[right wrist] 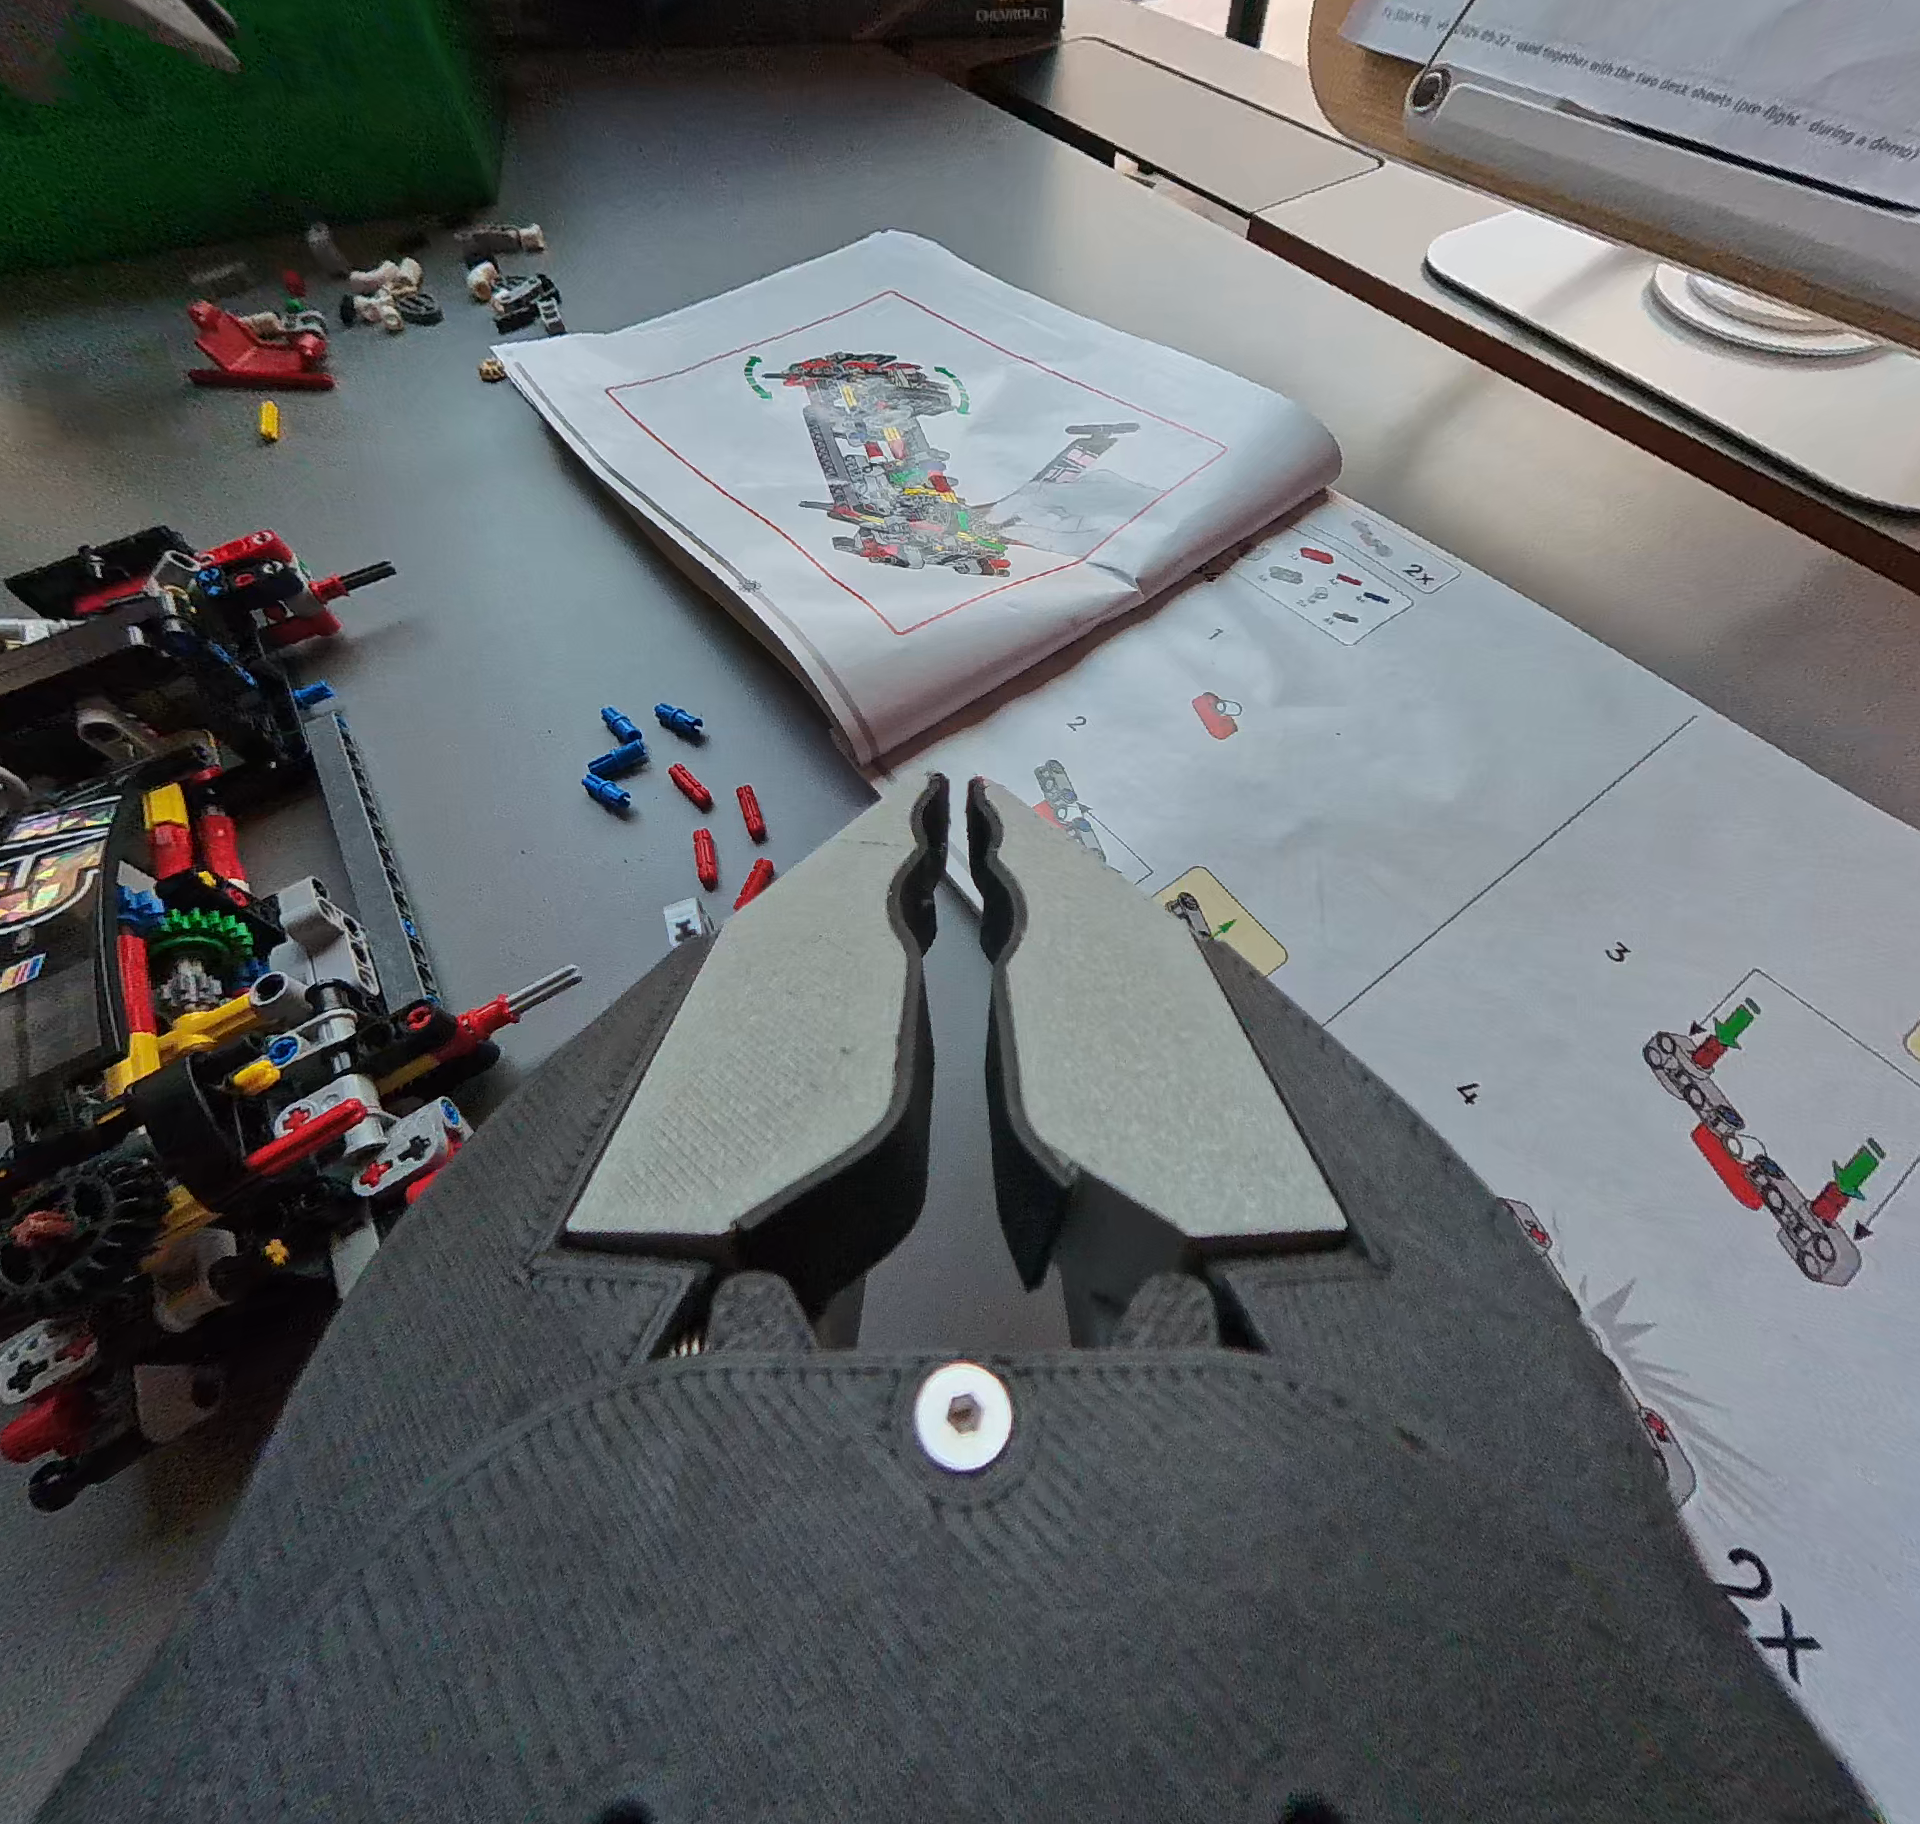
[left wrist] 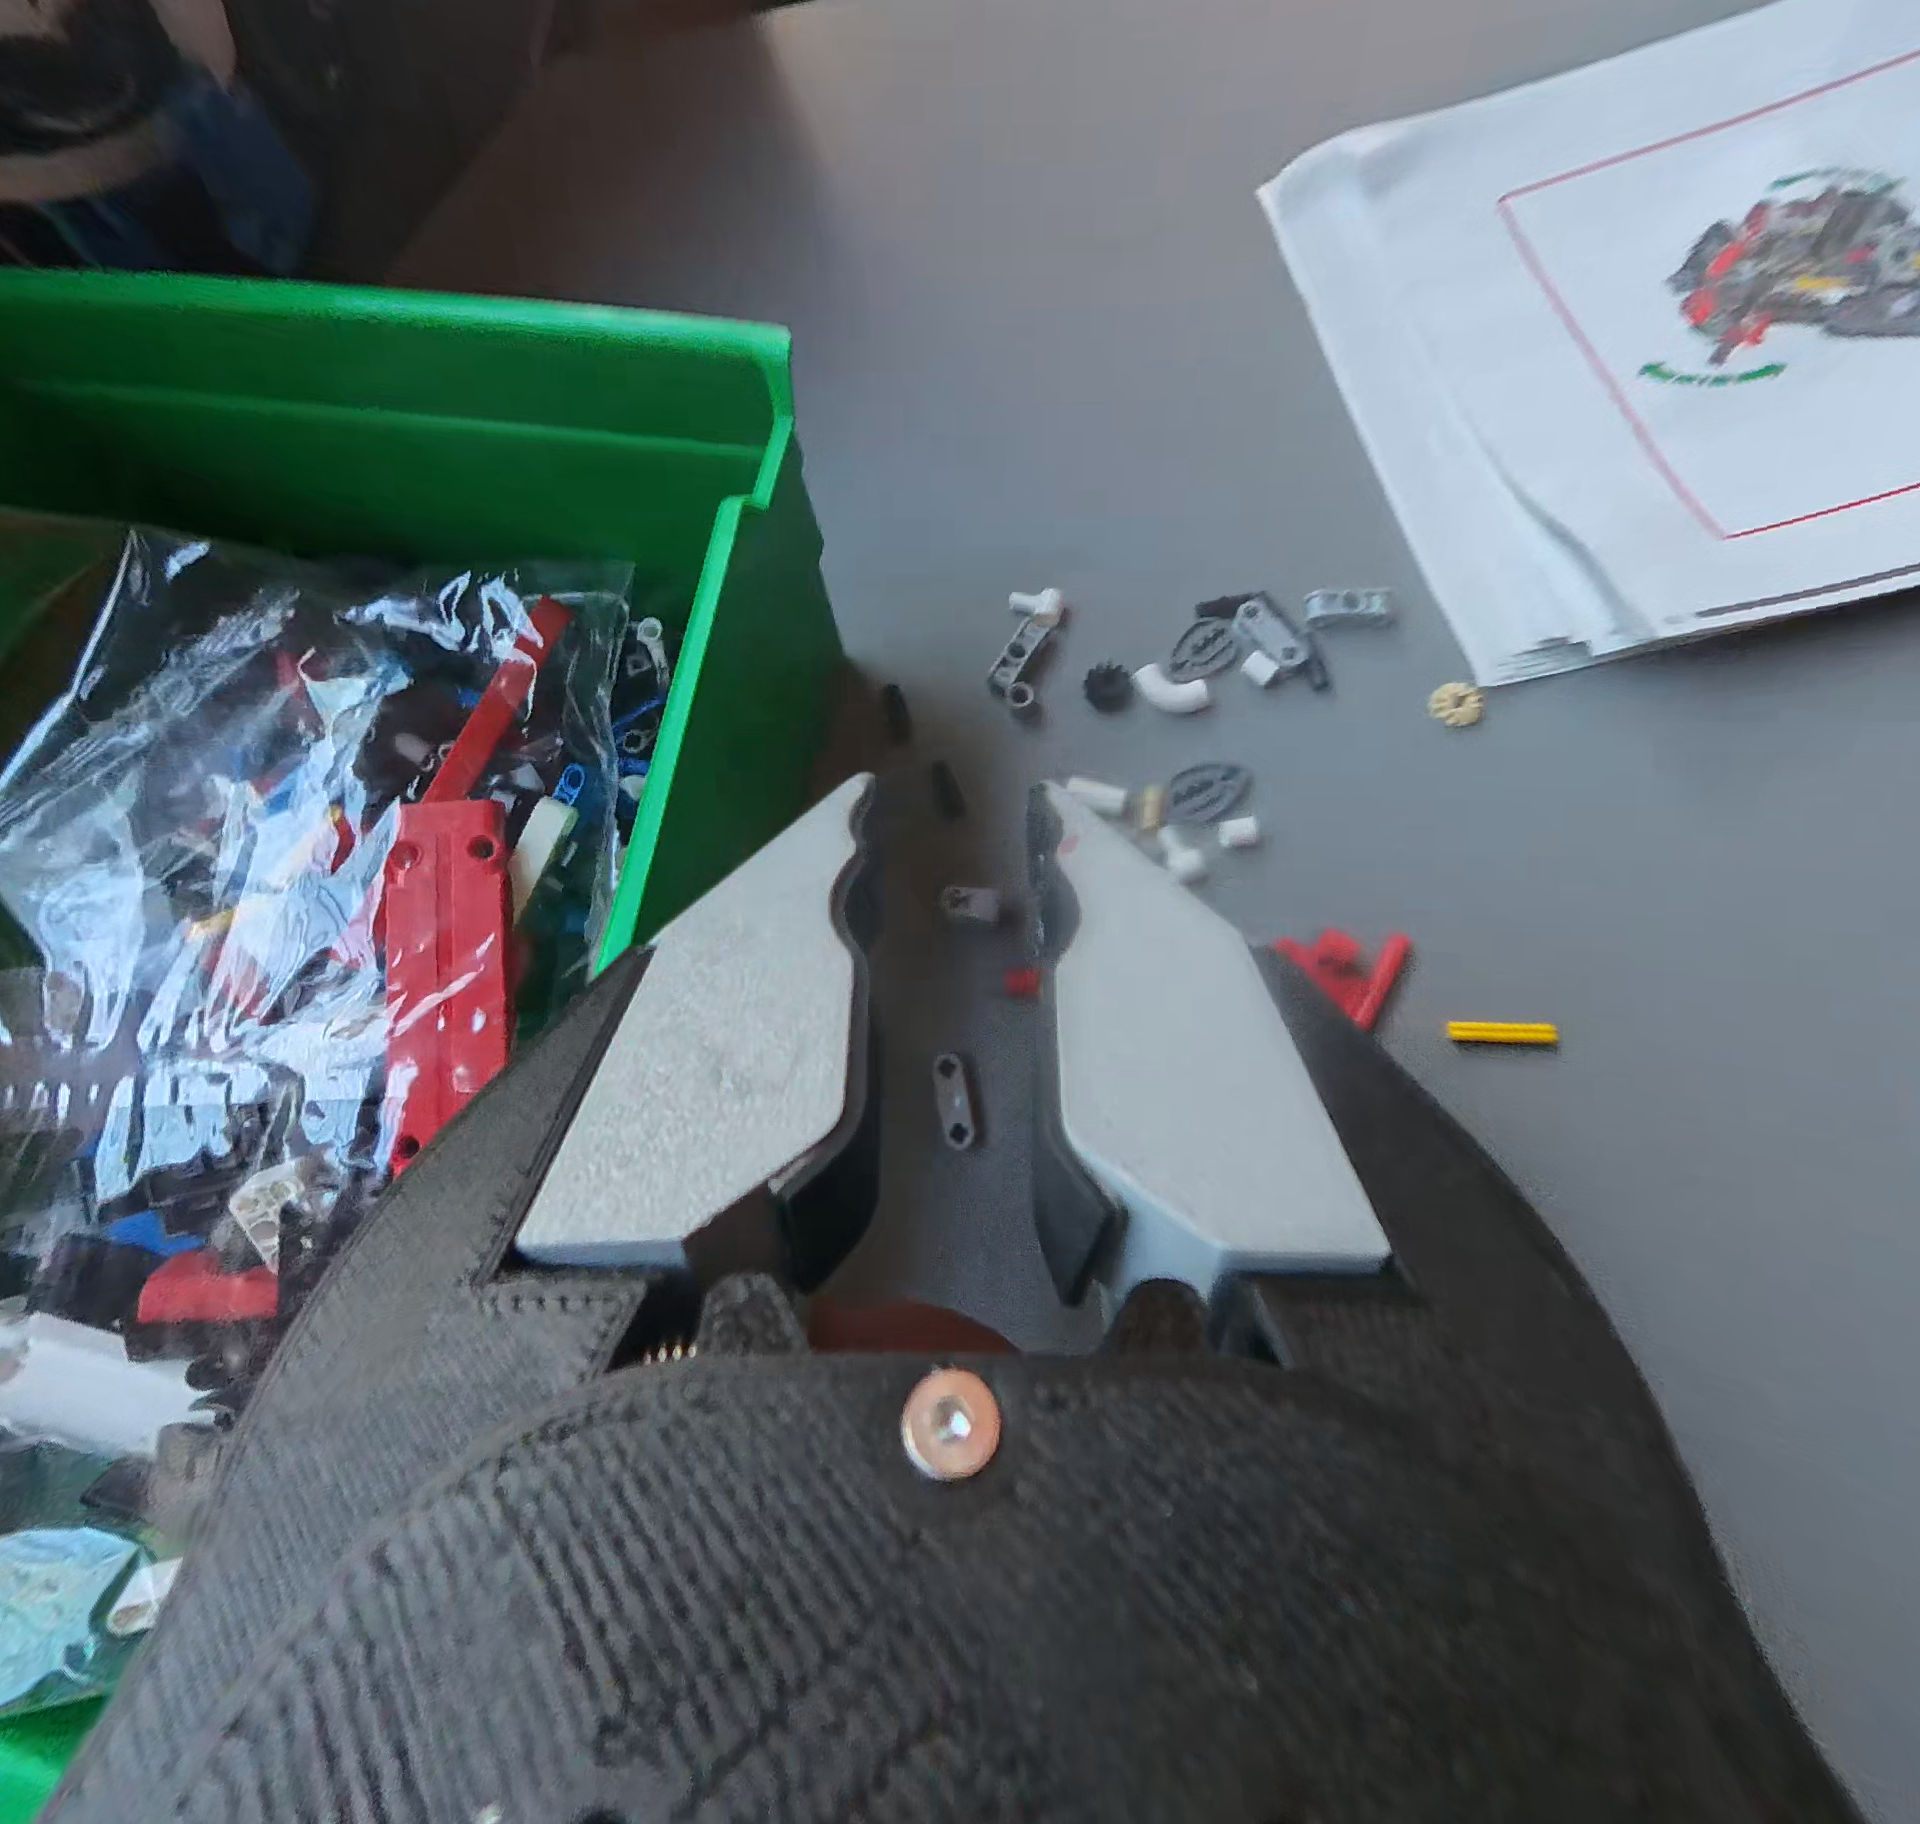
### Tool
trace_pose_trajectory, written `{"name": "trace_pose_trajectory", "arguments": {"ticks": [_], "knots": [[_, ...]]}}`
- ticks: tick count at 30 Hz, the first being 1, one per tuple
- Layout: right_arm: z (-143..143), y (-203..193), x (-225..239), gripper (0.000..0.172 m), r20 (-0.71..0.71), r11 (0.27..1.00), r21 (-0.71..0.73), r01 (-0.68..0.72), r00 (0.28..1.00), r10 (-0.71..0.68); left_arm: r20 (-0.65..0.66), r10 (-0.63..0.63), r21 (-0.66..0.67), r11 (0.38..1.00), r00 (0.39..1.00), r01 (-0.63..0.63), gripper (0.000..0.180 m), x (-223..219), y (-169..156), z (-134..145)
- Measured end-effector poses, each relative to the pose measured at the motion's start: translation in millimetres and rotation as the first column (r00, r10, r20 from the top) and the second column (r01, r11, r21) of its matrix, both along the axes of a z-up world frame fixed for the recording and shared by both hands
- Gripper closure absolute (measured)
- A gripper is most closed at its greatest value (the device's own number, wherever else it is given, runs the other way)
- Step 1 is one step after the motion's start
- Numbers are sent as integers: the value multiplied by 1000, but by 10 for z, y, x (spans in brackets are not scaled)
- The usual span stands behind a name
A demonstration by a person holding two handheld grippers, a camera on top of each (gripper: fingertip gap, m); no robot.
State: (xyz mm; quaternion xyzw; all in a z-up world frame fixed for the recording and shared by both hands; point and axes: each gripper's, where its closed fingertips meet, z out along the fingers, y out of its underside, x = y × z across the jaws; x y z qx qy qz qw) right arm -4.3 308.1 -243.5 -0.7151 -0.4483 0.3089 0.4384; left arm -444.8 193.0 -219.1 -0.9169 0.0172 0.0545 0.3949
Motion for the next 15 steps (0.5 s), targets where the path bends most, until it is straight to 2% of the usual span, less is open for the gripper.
{"name": "trace_pose_trajectory", "arguments": {"ticks": [6,15], "knots": [[-21,3,6,172,3,1000,-8,-2,1000,2,-31,18,-145,989,999,-22,150,-136,-40,-425],[2,-14,2,172,2,1000,-1,-8,1000,8,-46,-3,-224,974,999,-7,146,-109,-77,-600]]}}
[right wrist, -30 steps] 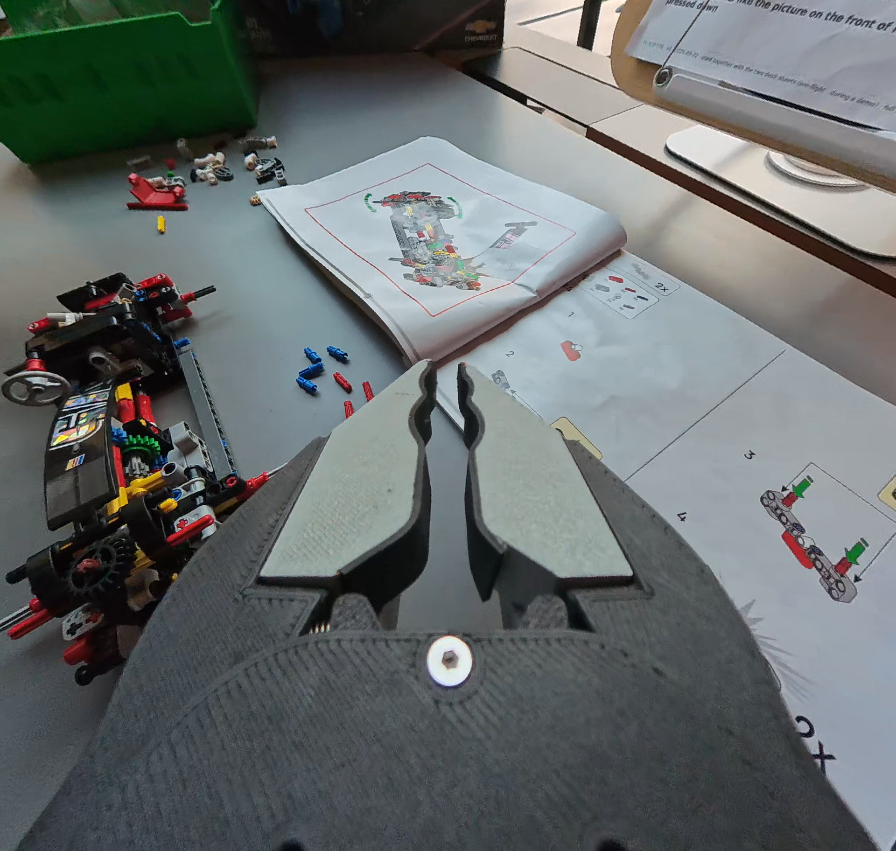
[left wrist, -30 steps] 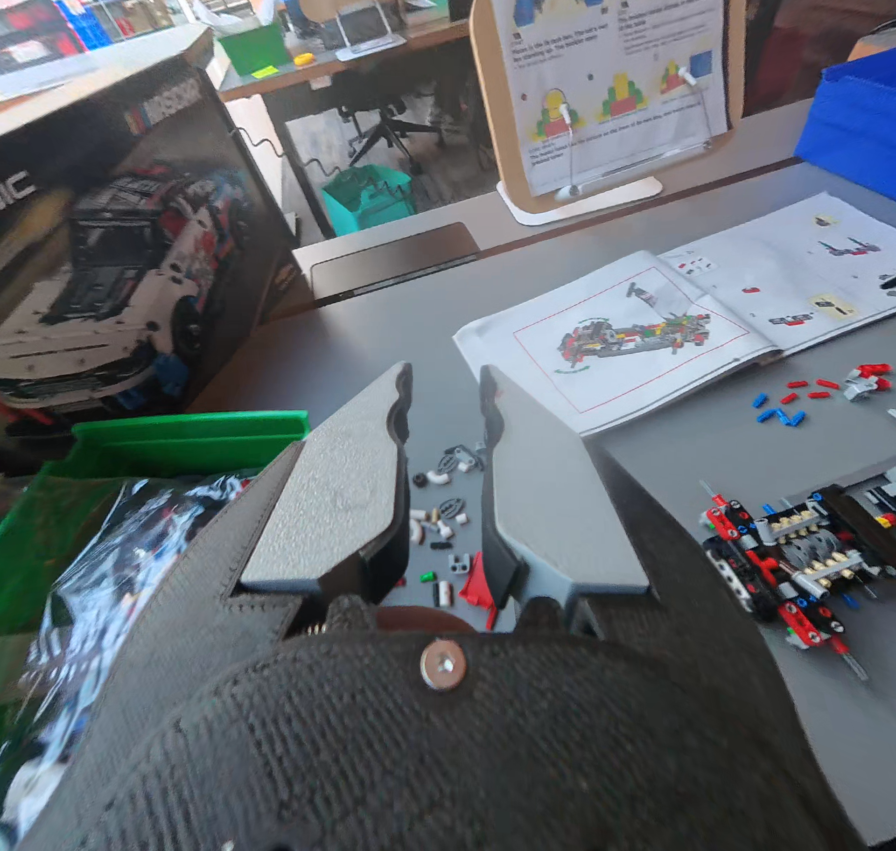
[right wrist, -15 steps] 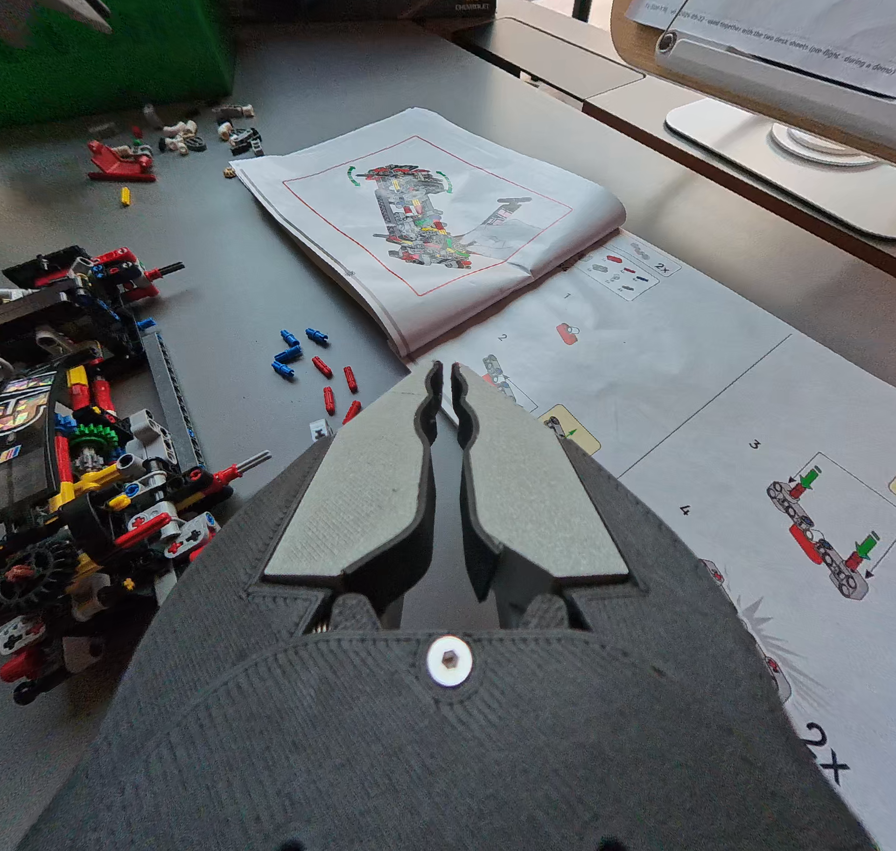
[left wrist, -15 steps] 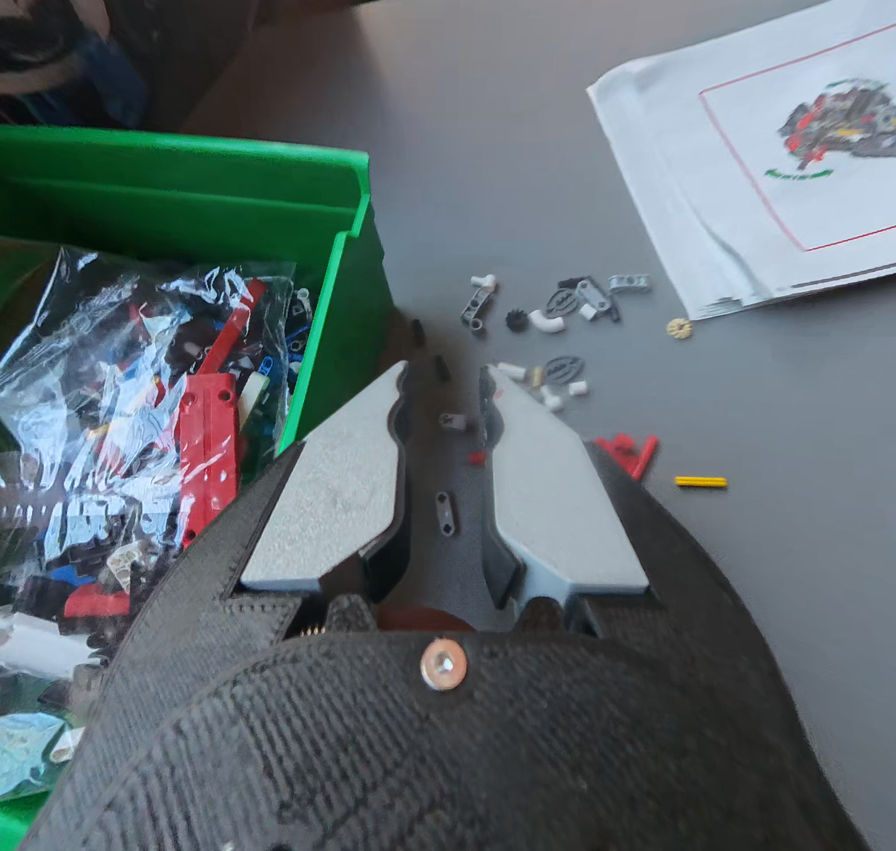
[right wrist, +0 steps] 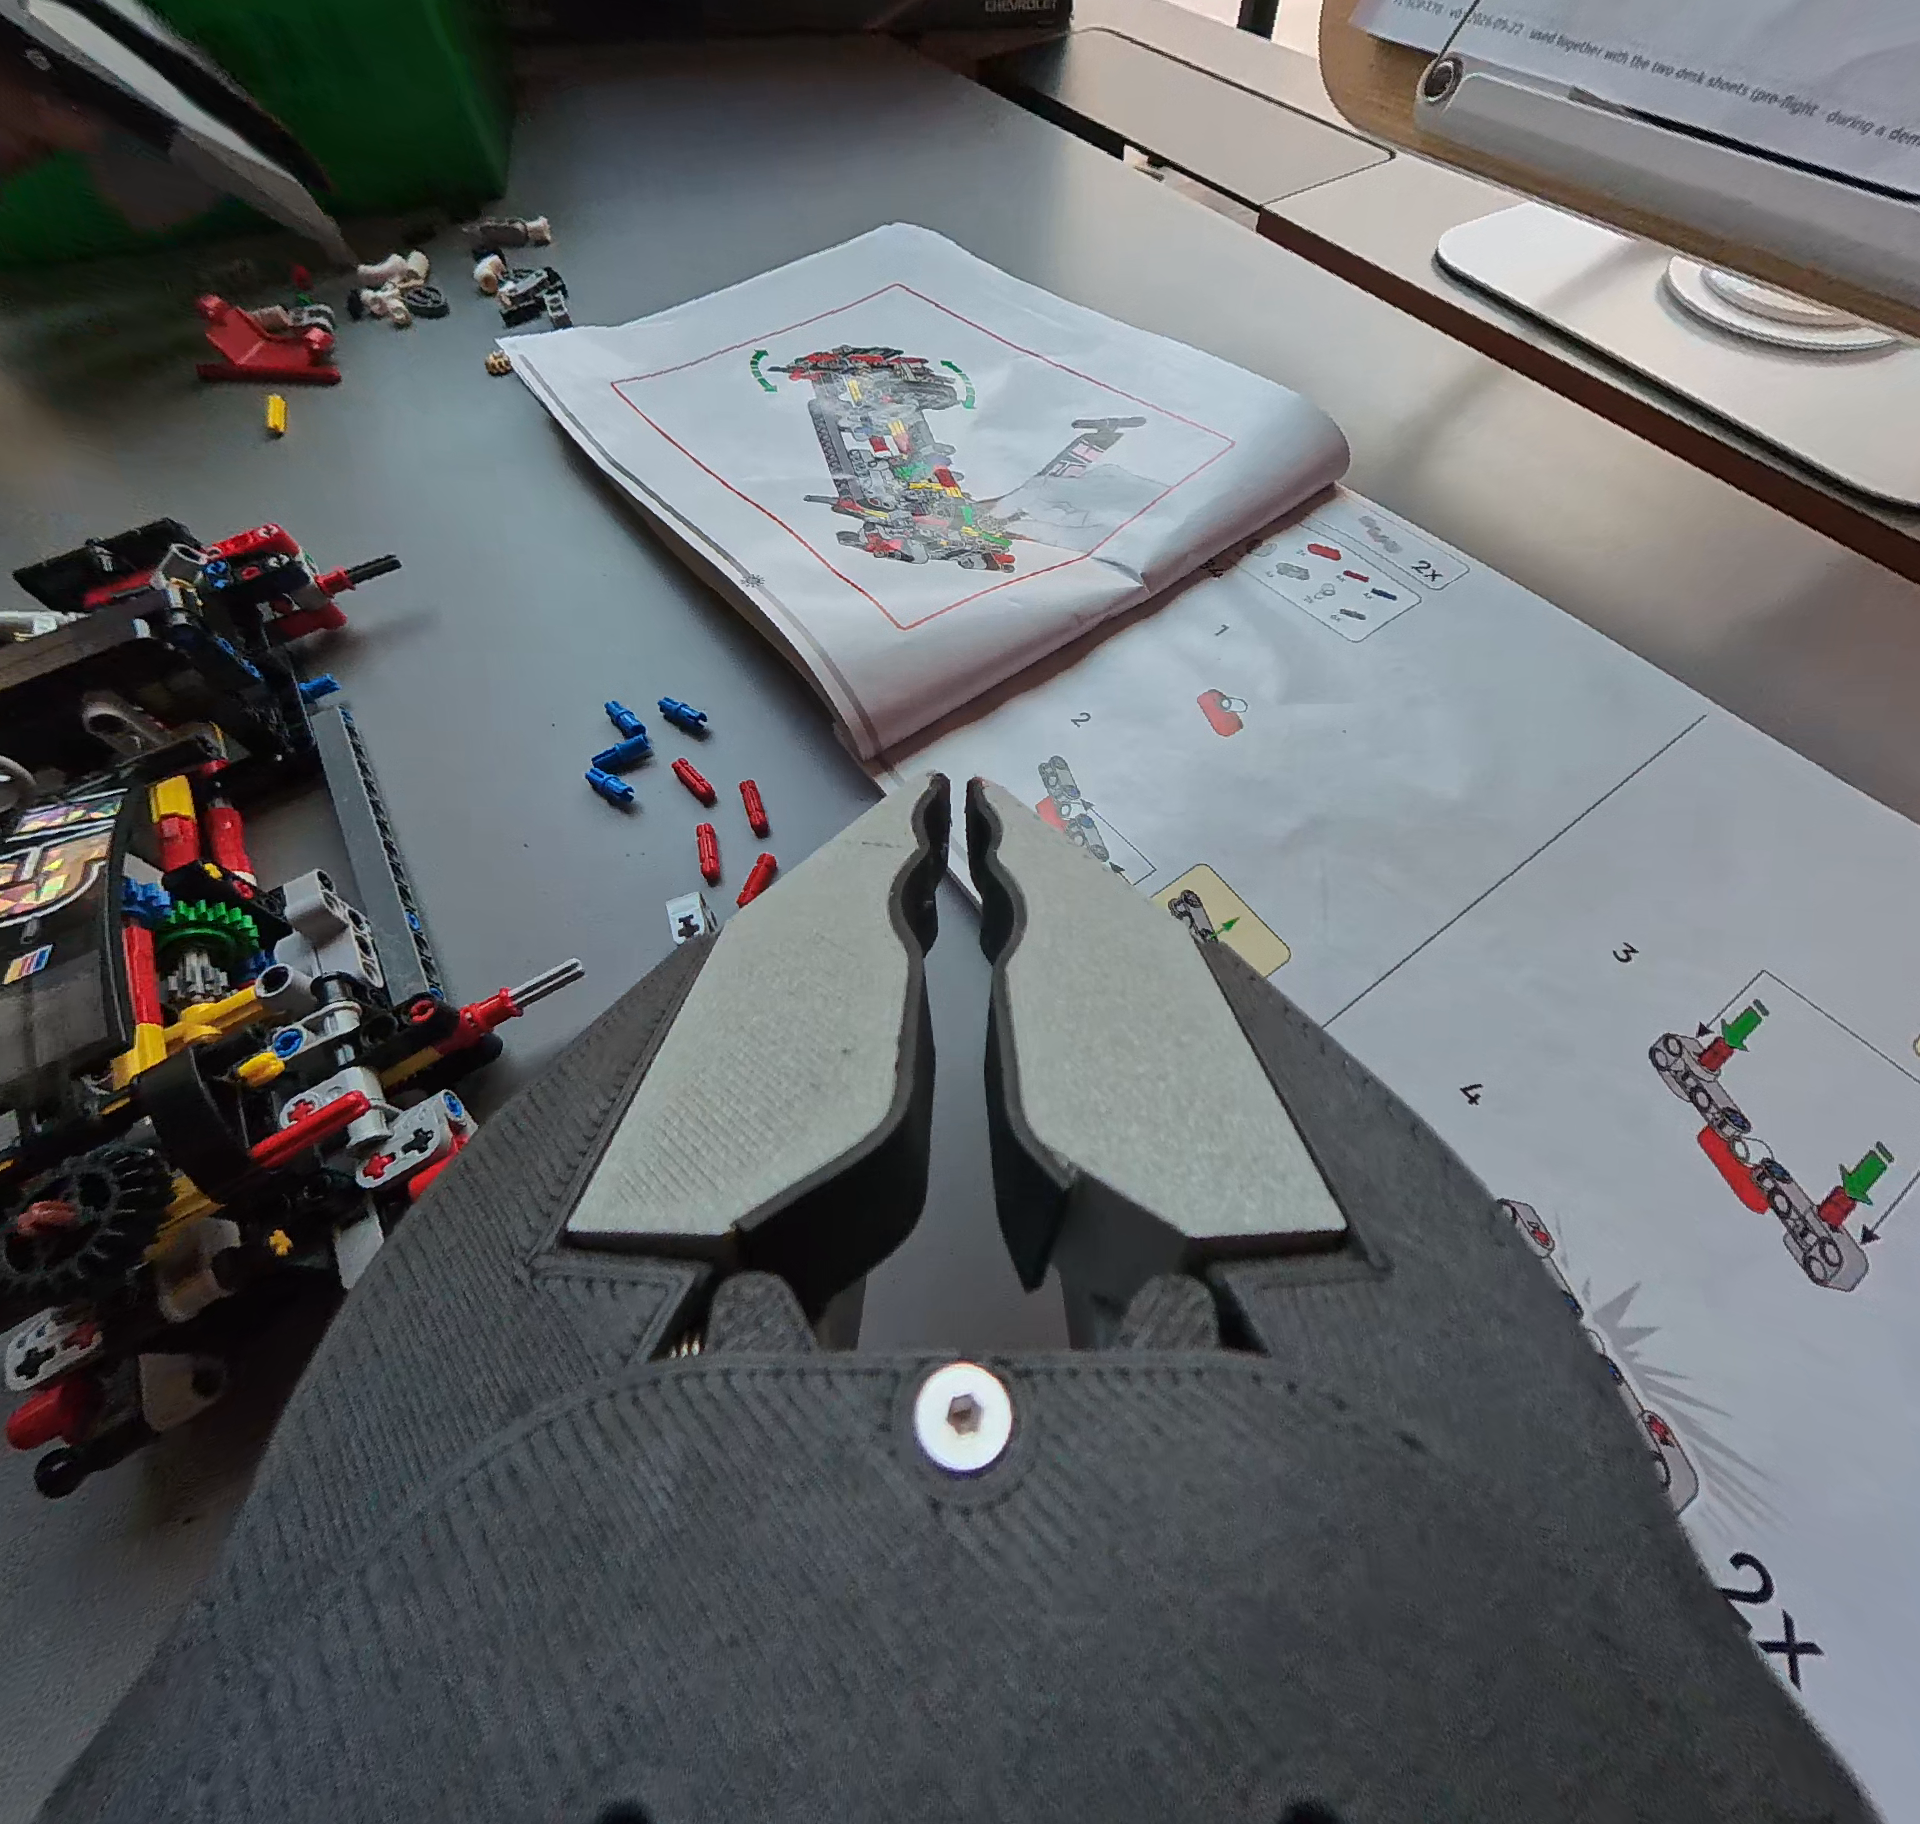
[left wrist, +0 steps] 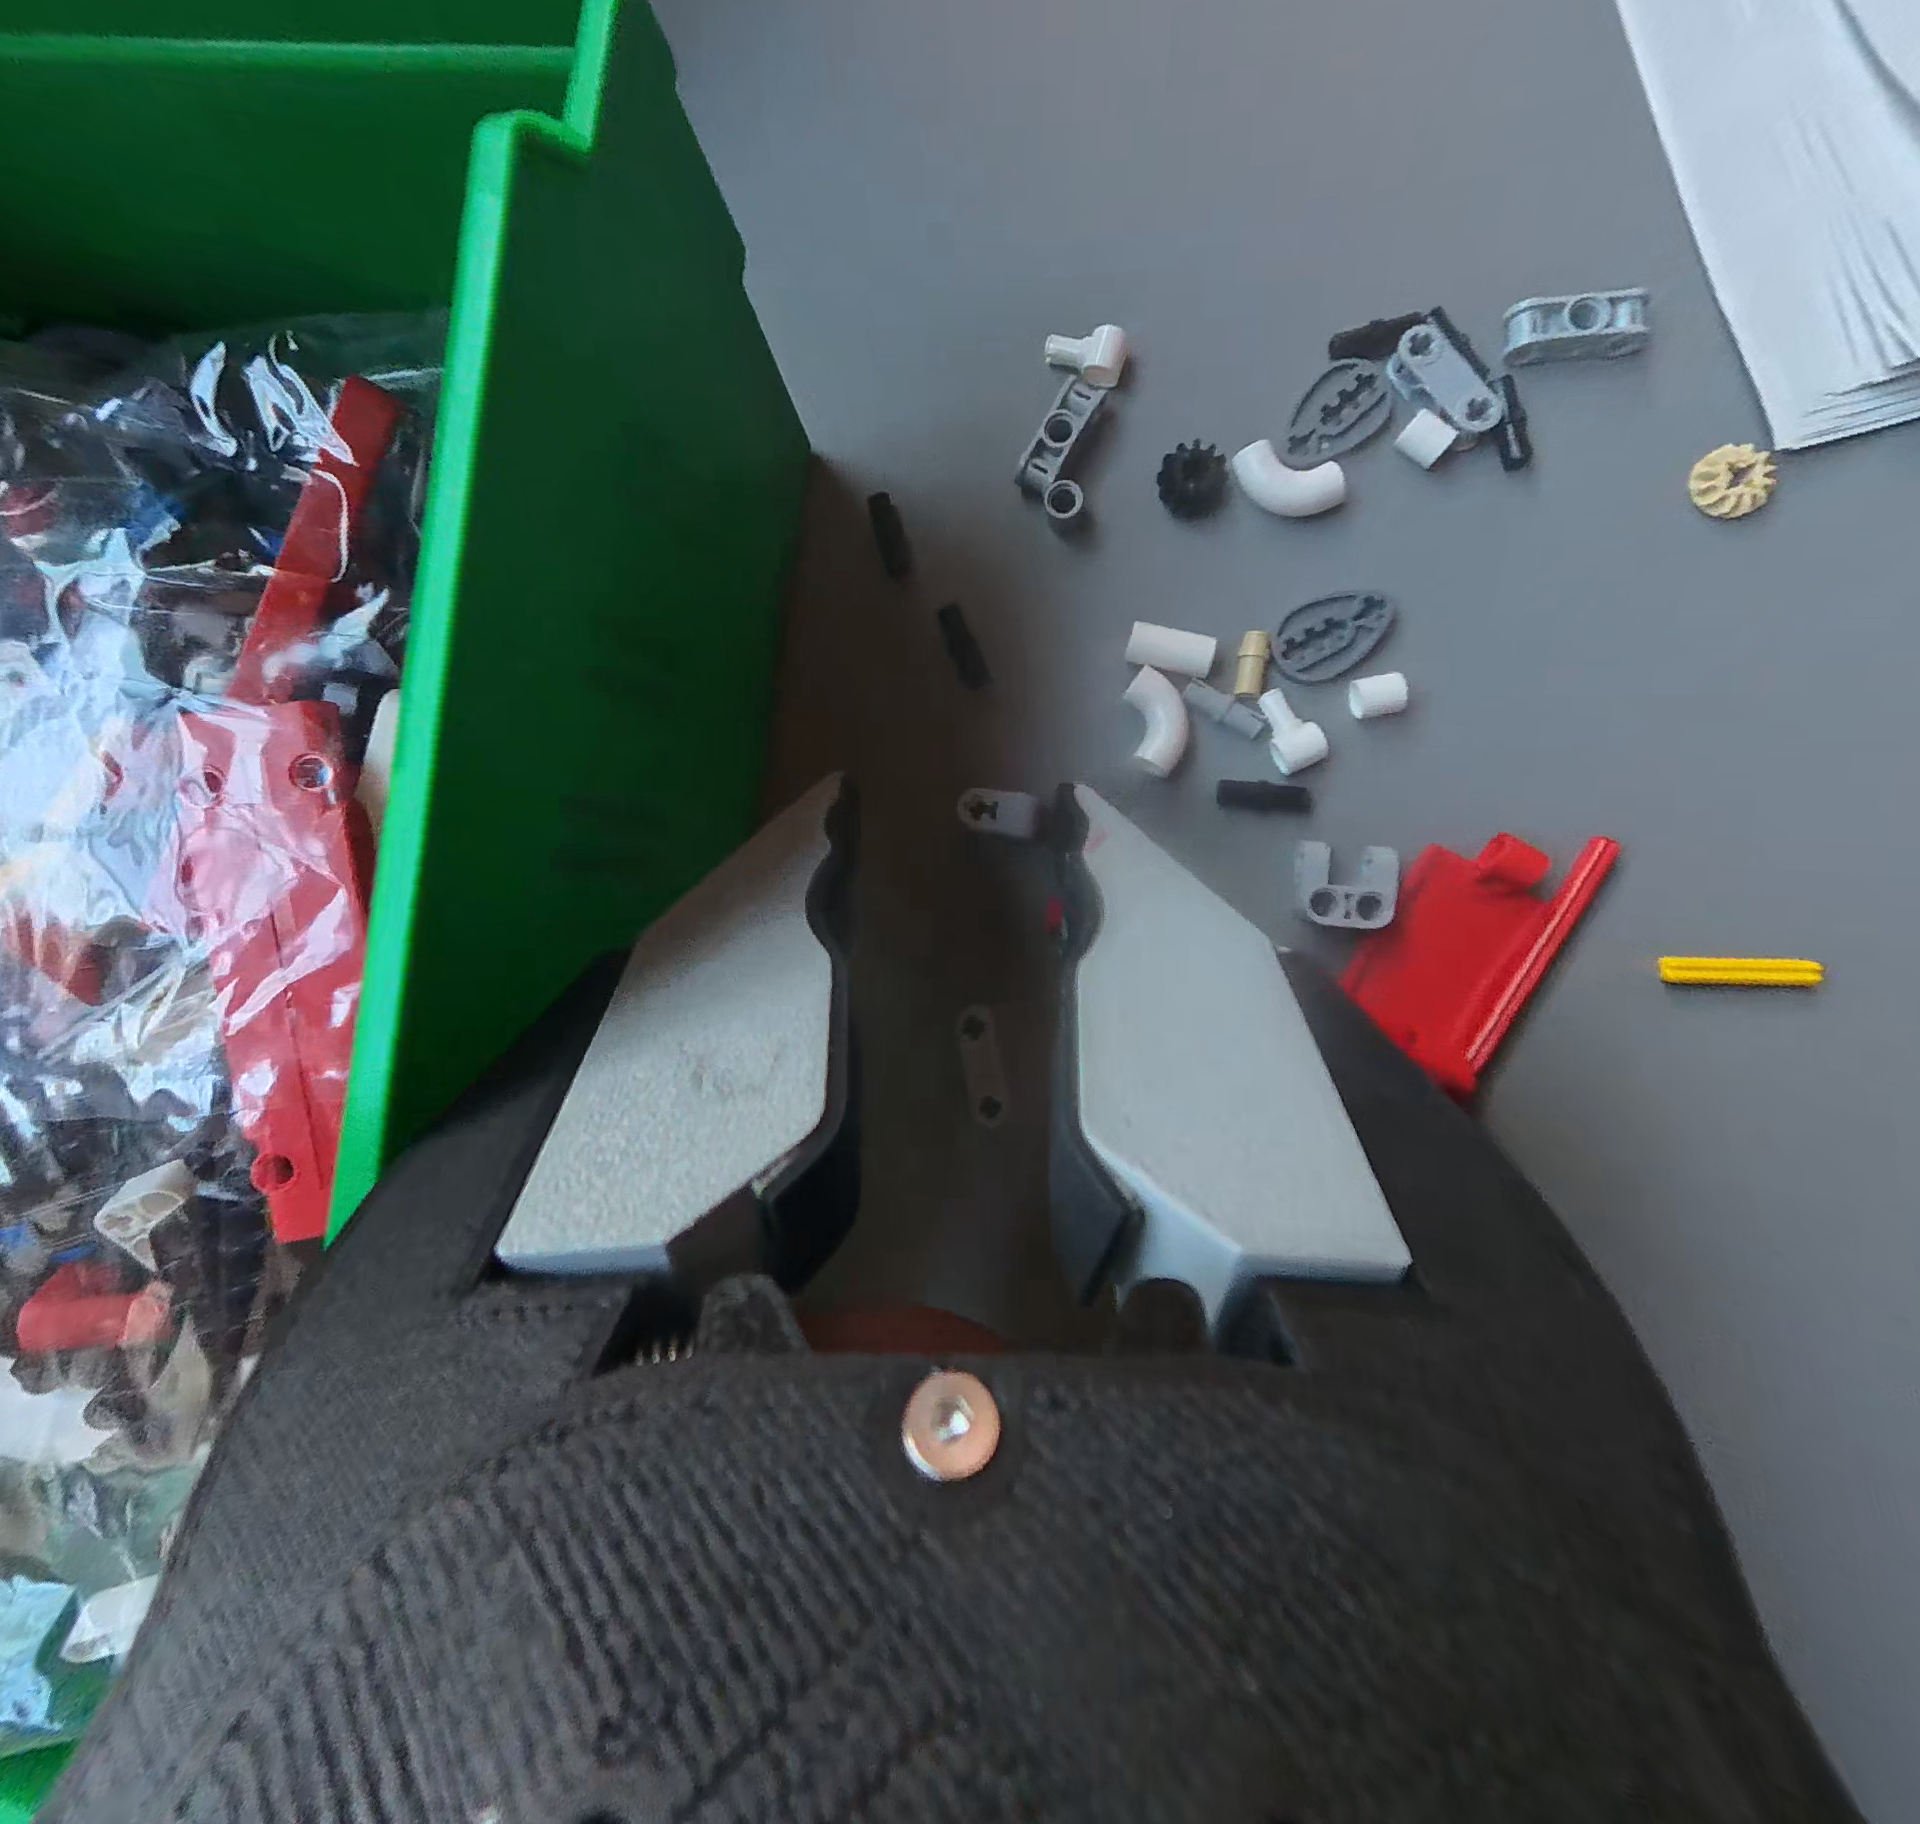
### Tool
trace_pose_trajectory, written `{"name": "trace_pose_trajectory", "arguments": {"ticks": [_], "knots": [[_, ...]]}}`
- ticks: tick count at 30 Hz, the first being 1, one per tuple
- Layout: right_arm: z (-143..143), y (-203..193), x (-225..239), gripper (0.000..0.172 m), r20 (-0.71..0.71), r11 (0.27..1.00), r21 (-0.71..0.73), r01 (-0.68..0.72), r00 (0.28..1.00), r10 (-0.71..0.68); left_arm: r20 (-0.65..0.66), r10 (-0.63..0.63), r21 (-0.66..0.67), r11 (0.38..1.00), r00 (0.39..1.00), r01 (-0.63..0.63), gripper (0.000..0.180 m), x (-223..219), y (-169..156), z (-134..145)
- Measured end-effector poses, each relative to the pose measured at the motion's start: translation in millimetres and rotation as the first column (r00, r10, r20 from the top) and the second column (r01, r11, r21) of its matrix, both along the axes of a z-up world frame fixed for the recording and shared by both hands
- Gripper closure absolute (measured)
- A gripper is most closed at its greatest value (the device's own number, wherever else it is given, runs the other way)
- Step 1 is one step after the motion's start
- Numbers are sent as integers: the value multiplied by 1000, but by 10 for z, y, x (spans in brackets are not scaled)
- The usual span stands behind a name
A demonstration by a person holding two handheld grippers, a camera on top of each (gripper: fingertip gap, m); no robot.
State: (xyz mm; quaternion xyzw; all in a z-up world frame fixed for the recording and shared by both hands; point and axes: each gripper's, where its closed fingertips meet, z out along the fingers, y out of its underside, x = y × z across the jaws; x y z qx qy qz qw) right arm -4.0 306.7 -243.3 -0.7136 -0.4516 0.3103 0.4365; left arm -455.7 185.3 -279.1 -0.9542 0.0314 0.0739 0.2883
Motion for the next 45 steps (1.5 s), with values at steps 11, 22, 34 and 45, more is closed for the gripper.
{"name": "trace_pose_trajectory", "arguments": {"ticks": [11,22,34,45], "knots": [[33,-11,1,172,-7,1000,6,-2,1000,2,-73,-32,5,999,997,32,167,54,32,103],[233,-228,-104,168,-156,988,-87,-128,981,113,-405,-499,428,637,766,641,167,1996,364,1192],[900,-1644,-413,157,-596,551,-254,-795,577,558,-569,-766,514,-49,298,856,167,4090,-513,1283],[939,-1898,-390,160,-653,399,-268,-877,470,595,-563,-787,563,-141,253,814,167,4237,-678,1311]]}}
